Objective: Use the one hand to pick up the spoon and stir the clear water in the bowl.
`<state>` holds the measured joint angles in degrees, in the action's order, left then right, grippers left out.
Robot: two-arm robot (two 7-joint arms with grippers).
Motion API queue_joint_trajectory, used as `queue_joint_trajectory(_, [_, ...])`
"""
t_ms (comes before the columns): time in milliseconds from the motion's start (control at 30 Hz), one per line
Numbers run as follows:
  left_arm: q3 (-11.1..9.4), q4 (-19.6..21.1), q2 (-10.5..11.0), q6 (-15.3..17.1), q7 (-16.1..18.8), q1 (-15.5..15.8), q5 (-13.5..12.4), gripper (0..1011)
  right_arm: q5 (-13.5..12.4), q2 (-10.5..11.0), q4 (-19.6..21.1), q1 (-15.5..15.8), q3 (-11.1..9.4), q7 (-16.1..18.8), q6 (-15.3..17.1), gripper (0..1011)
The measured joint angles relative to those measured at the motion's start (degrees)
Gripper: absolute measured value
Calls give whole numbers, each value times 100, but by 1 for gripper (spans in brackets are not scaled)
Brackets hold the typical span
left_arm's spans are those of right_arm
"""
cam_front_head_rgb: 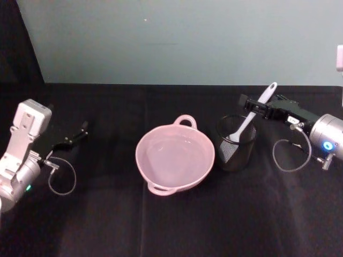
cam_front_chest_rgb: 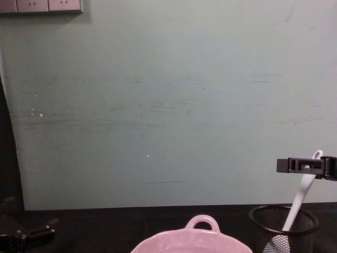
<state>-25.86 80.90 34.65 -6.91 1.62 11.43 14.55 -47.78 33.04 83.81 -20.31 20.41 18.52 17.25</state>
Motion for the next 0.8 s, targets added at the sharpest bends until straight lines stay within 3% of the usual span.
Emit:
queue_joint_trajectory(300, [0,0,0,0,0,0,0,1011,164,220,196,131,40,71,-94,1002])
queue_joint_trajectory(667, [0,0,0,0,0,0,0,1011,436,627,944,787,-204,-186,-233,1002])
queue_joint_trajectory(800, [0,0,0,0,0,0,0,1011,526,604,949,866,-253,-213,-306,1003])
